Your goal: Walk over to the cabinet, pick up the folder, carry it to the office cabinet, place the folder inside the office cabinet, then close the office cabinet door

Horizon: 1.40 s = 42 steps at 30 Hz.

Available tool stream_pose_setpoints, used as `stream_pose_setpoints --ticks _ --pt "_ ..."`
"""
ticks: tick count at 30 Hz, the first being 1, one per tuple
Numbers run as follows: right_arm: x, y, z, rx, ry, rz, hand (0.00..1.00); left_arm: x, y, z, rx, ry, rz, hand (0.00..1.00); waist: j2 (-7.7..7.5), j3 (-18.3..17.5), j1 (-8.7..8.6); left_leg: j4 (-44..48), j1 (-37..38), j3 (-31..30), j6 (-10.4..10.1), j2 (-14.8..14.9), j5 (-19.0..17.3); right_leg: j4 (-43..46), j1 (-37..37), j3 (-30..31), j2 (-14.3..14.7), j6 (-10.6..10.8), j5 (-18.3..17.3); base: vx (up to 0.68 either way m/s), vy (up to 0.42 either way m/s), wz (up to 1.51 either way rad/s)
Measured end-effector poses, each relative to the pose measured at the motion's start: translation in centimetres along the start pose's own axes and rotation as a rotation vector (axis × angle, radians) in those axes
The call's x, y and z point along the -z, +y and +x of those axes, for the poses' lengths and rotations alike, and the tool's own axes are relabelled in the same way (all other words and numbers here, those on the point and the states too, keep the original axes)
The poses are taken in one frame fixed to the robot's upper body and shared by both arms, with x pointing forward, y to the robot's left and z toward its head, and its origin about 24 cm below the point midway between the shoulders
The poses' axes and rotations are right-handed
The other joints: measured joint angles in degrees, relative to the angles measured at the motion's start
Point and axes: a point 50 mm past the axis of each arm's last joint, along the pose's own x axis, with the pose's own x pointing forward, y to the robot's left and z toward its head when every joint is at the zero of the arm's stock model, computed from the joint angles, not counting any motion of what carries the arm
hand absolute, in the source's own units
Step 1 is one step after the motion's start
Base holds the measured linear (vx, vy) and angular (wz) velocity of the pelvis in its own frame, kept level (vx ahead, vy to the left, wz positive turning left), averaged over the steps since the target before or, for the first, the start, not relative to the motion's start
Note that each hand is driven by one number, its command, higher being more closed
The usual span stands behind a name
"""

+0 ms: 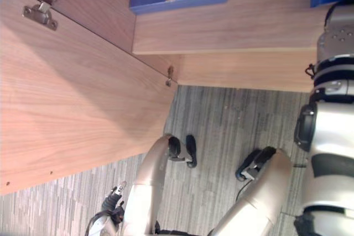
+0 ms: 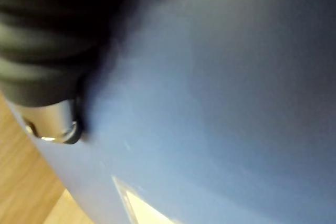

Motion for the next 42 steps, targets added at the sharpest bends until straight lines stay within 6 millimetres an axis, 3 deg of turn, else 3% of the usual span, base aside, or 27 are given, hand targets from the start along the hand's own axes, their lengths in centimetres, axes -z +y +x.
stream_pose_setpoints --ticks 3,7,9,10,13,16,22,29,34,42 --pt "-0.5 0.8 -0.2 -0.058 -0.027 -0.010 0.00 0.0 0.0 0.0 -0.002 0.000 -0.008 0.00 0.02 0.52 -0.19 0.12 0.13 -0.04 -0.01 0.22 0.00 -0.04 0.22 -0.08 0.22 -0.02 0.01 0.04 -0.059 -0.03" --pt "-0.4 1.7 -0.5 -0.162 -0.063 -0.163 0.00 0.0 0.1 0.0 -0.003 0.000 -0.028 0.00 -0.03 0.62 -0.38 0.34 0.45 -0.54 -0.11 0.78 -0.03 -0.26 1.20 -0.82 0.80 -0.02 0.01 0.03 -0.060 -0.04" --pt "0.2 1.9 -0.6 -0.210 -0.058 -0.292 0.00 0.0 0.1 0.0 0.000 0.000 -0.033 0.00 -0.07 0.66 -0.47 0.26 1.16 -0.71 -0.16 0.92 -0.06 -0.58 2.24 -1.15 1.00 0.01 0.00 0.02 -0.056 -0.05" --pt "0.9 1.9 -0.7 -0.252 -0.051 -0.435 0.00 0.0 0.1 0.0 0.005 -0.005 -0.033 0.00 -0.06 0.65 -0.48 0.23 1.51 -0.99 -0.18 1.35 -0.08 -1.04 3.08 -1.76 1.48 0.08 -0.03 0.01 -0.052 -0.08" --pt "2.6 0.6 -0.6 -0.311 0.005 -0.765 0.00 -0.2 0.1 0.0 0.023 -0.011 -0.030 0.00 -0.20 0.75 -0.49 -0.09 2.27 -1.56 -0.34 1.68 -0.01 -1.78 4.71 -2.80 1.82 0.20 -0.06 0.01 -0.056 -0.04" --pt "3.9 -0.9 -0.4 -0.342 0.074 -0.972 0.00 -0.2 0.1 0.1 0.040 -0.013 -0.024 0.00 -0.24 0.78 -0.44 -0.19 2.12 -2.04 -0.42 2.04 0.02 -2.38 5.32 -3.78 2.26 0.00 0.07 0.02 -0.045 -0.01" --pt "4.4 -1.8 -0.4 -0.423 0.098 -1.174 0.00 -0.6 0.4 0.2 0.062 -0.021 -0.009 0.00 -0.48 0.95 -0.20 -1.69 3.06 -1.79 -0.66 3.35 0.11 -4.57 6.10 -4.48 3.92 -0.83 1.30 0.03 -0.040 -0.12" --pt "5.2 -3.9 -0.5 -0.526 0.121 -1.534 0.00 -0.9 0.3 0.2 0.105 -0.031 0.019 0.00 -0.92 1.08 0.06 -5.21 6.55 -1.37 -1.01 4.96 0.48 -9.26 9.72 -5.96 6.53 -0.60 3.01 0.02 -0.040 -0.15" --pt "5.9 -5.3 -0.9 -0.645 0.110 -1.836 0.00 -1.4 0.9 0.4 0.118 -0.044 0.055 0.00 -2.79 0.67 0.02 -6.09 7.23 -1.11 -0.97 5.11 0.51 -10.45 10.33 -6.22 6.87 -0.46 3.48 0.01 -0.008 -0.02" --pt "6.0 -6.6 -0.9 -0.664 0.131 -1.926 0.00 -1.7 0.6 0.5 0.139 -0.051 0.058 0.00 -3.92 0.62 0.12 -7.63 8.02 -0.57 -0.48 5.28 1.09 -12.76 11.15 -6.40 7.58 -0.10 5.04 0.00 -0.003 -0.04"
